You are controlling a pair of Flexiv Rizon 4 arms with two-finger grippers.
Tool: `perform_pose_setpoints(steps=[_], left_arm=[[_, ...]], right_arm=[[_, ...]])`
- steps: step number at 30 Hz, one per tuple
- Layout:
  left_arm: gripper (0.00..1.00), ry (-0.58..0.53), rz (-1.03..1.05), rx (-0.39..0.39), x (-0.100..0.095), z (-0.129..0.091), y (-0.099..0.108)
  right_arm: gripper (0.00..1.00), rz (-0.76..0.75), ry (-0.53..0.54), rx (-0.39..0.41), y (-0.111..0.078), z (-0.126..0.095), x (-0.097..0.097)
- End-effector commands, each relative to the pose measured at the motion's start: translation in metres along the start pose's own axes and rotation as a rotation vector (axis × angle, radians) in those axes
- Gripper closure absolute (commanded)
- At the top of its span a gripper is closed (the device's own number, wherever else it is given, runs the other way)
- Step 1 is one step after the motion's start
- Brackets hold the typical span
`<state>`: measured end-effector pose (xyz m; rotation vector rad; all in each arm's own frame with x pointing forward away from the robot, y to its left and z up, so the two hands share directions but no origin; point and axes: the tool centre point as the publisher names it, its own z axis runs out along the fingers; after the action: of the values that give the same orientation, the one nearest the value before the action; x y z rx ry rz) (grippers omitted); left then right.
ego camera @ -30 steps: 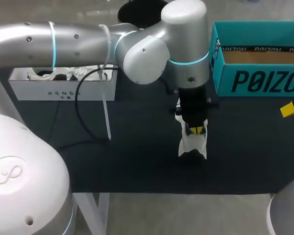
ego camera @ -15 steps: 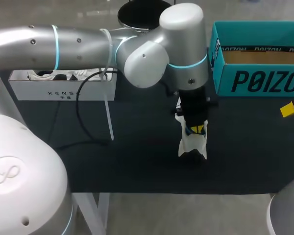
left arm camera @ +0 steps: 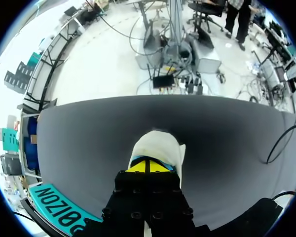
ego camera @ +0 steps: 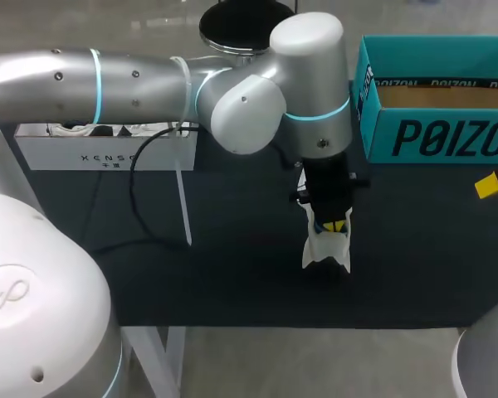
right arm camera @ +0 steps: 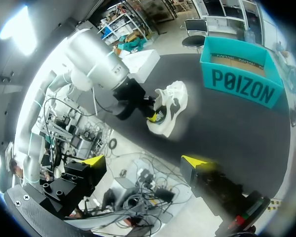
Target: Take the shoe out of the shoebox, open the shoe tongue, remove and reinsert the insole, then place the shoe into the shoebox
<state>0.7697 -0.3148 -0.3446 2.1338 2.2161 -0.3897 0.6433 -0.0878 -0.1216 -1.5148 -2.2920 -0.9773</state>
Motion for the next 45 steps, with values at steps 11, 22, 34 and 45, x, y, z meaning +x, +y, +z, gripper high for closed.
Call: perform_pose_setpoints(steps=[11, 22, 34, 45], left_arm=[[1.0, 0.006, -0.01, -0.016, 0.002, 0.011, 0.014], [1.0, 0.016, 0.001, -0.038, 0.0, -0.004, 0.023], [1.0, 0.038, 0.025, -0.047, 0.012, -0.026, 0.02], [1.0, 0.064, 0.026, -0.031, 0.023, -0.018, 0.012]], right_arm=[[0.0, 0.001, -0.006, -0.012, -0.007, 0.0, 0.002], [0.0, 0.001, -0.006, -0.012, -0.007, 0.0, 0.002], [0.0, 0.001, -0.006, -0.012, -0.007, 0.0, 0.002], [0.0, 0.001, -0.006, -0.012, -0.007, 0.0, 0.002]])
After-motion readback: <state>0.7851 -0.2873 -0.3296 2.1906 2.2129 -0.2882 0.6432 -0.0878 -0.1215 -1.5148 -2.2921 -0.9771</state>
